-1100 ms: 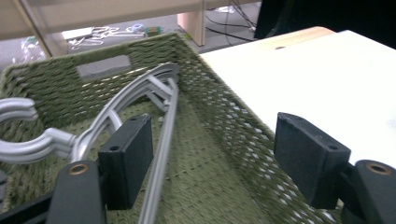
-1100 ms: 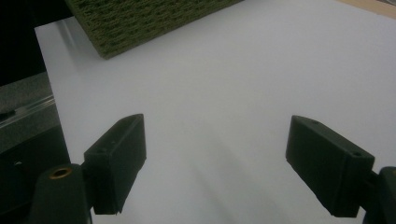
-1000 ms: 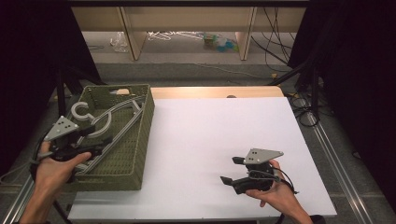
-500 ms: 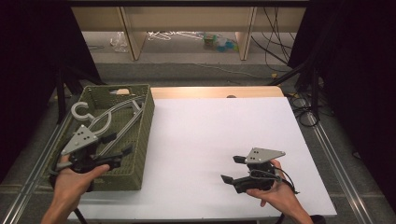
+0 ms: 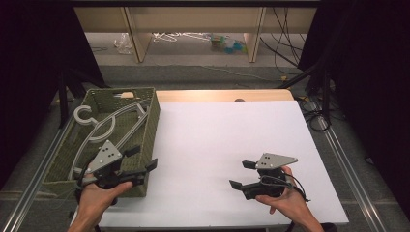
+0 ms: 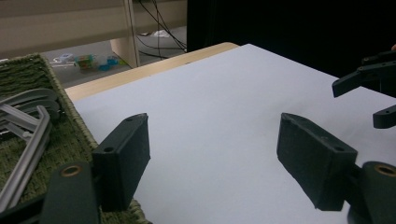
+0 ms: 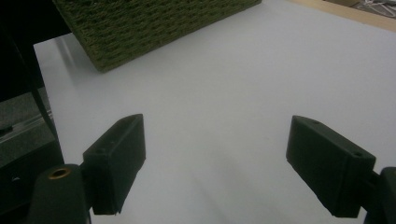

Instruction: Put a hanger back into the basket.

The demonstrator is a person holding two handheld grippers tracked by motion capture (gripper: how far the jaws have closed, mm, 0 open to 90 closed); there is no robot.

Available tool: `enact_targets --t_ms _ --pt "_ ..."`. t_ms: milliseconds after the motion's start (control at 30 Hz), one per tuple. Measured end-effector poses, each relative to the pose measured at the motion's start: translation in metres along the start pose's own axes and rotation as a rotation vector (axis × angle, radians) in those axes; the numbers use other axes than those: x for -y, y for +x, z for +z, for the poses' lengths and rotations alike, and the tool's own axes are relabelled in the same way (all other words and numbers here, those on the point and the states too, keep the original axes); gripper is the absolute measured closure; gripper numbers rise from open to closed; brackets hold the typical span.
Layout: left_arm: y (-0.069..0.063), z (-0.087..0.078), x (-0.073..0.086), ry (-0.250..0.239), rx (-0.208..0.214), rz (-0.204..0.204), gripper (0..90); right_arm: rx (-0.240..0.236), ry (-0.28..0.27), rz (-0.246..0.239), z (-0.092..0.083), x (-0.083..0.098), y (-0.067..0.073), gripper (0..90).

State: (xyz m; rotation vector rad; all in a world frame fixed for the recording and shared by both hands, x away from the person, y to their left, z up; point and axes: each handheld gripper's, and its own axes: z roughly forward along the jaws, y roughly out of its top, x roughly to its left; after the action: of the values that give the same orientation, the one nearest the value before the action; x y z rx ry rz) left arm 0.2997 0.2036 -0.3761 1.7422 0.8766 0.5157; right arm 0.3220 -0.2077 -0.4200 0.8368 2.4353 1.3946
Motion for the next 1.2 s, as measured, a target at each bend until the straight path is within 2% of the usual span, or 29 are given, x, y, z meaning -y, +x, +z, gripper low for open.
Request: enact_targets --t_ms 167,267,367,433,467,633,667,733,833,867,967,1000,1033,1067,1133,1200 --pt "-0.008 0.007 0.011 0.018 0.006 -0.001 23.2 -0.004 -0.02 0.002 -0.001 0.0 0.001 20.1" --pt "-0.014 0.011 0.016 0.019 0.026 0.0 22.1 -0.003 -0.027 0.011 -0.002 0.0 0.002 19.7" --pt "-0.019 0.014 0.02 0.022 0.044 0.031 21.4 0.002 -0.038 0.007 -0.004 0.001 0.002 19.2" --pt "-0.023 0.016 0.024 0.019 0.051 0.026 21.3 0.011 -0.046 0.012 -0.005 0.002 0.003 19.2" --pt "-0.025 0.017 0.026 0.022 0.06 0.043 21.4 0.02 -0.055 0.008 -0.005 0.002 0.004 19.2" --pt "-0.033 0.018 0.037 0.03 0.077 0.056 21.0 0.016 -0.08 0.034 -0.006 0.008 0.008 18.6" --pt "-0.033 0.017 0.039 0.028 0.082 0.07 20.9 0.019 -0.077 0.036 -0.007 0.009 0.009 18.0" --pt "-0.034 0.016 0.042 0.015 0.084 0.056 20.4 0.018 -0.07 0.039 -0.01 0.011 0.011 17.7" --pt "-0.033 0.013 0.046 0.01 0.08 0.046 20.4 0.036 -0.09 0.045 -0.013 0.017 0.015 17.2" --pt "-0.032 0.012 0.047 0.014 0.078 0.069 20.2 0.033 -0.102 0.041 -0.013 0.019 0.016 16.9" --pt "-0.03 0.011 0.048 0.013 0.086 0.074 20.1 0.04 -0.09 0.048 -0.016 0.023 0.021 16.4" --pt "-0.031 0.01 0.048 0.001 0.081 0.049 20.1 0.04 -0.104 0.039 -0.015 0.024 0.022 16.4" --pt "-0.029 0.01 0.047 -0.004 0.088 0.068 20.1 0.041 -0.086 0.044 -0.017 0.025 0.024 16.4" --pt "-0.03 0.009 0.048 -0.004 0.082 0.043 20.1 0.045 -0.091 0.039 -0.017 0.025 0.024 16.4" --pt "-0.029 0.009 0.048 -0.004 0.081 0.06 20.2 0.034 -0.088 0.043 -0.017 0.025 0.025 16.4" --pt "-0.029 0.009 0.048 -0.006 0.08 0.06 20.2 0.053 -0.097 0.04 -0.017 0.024 0.025 16.4"
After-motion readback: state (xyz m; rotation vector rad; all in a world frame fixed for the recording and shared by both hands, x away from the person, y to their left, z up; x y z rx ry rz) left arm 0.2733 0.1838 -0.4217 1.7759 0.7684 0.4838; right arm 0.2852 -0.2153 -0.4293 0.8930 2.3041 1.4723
